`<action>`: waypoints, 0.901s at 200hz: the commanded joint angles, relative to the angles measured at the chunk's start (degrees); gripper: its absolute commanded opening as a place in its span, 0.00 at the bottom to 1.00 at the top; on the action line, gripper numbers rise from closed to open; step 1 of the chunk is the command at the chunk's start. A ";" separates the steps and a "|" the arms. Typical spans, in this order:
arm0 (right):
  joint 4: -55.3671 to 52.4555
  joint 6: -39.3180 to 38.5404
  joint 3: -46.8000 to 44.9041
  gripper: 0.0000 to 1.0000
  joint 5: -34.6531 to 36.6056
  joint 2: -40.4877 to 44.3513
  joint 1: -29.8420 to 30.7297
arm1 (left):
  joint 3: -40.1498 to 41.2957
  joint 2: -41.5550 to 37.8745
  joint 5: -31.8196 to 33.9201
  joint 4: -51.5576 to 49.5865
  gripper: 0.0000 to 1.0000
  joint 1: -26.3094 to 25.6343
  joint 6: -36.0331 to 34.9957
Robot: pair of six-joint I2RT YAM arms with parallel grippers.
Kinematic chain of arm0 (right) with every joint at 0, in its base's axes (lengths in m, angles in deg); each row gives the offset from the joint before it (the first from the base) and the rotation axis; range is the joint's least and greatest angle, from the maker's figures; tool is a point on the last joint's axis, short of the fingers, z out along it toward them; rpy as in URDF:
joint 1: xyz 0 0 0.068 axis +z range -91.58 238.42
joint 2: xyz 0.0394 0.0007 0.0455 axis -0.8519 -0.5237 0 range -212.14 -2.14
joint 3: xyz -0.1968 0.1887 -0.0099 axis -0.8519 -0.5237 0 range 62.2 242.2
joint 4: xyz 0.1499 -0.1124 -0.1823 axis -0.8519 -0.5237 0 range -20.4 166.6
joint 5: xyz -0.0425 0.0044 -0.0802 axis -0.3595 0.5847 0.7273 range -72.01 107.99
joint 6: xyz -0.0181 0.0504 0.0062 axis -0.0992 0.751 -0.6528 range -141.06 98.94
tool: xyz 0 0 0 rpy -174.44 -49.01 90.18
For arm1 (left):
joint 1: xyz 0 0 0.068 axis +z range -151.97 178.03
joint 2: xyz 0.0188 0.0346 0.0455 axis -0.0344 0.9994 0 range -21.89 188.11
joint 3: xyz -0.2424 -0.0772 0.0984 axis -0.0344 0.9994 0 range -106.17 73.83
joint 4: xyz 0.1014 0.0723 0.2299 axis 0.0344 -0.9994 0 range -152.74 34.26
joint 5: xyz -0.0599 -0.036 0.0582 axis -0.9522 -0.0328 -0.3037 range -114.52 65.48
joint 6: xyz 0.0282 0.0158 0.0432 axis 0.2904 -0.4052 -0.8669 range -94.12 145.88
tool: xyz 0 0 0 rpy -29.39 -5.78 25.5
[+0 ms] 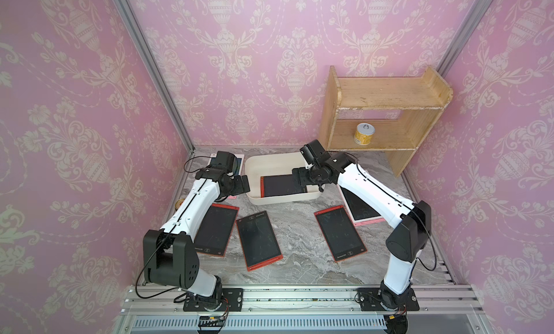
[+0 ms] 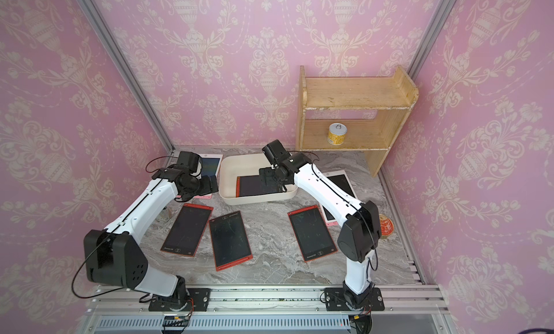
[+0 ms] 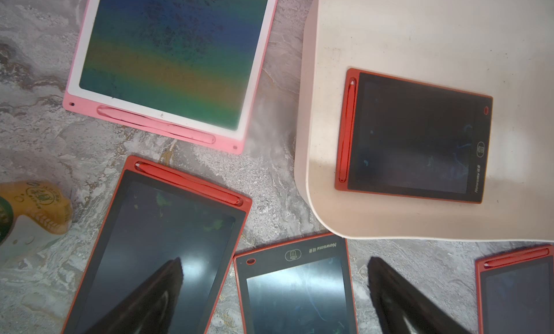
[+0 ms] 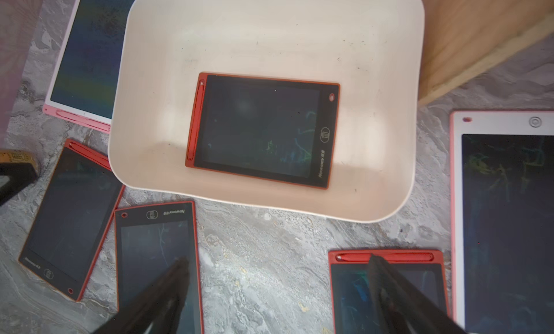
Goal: Take out the writing tablet from the storage box
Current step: Adjust the writing tablet at the center of the board, then pick up the writing tablet from the storage box.
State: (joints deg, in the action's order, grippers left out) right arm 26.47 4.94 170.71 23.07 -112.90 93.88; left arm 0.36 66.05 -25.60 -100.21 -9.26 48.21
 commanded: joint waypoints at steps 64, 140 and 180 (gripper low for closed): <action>-3.21 3.16 18.65 0.94 -2.75 -21.84 -4.01 | -1.40 8.93 0.43 9.71 0.89 0.43 -1.28; -3.33 2.30 22.66 0.91 -1.87 -30.97 -7.90 | -3.25 15.73 1.78 13.68 0.65 -0.57 -0.90; -3.30 2.10 24.06 0.88 -3.27 -33.51 -8.30 | -5.34 18.63 2.60 13.56 0.42 -1.71 -1.13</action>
State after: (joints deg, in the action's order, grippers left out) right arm 24.53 7.26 192.06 20.93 -145.01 85.38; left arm -2.68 82.99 -25.10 -86.92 -10.01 47.59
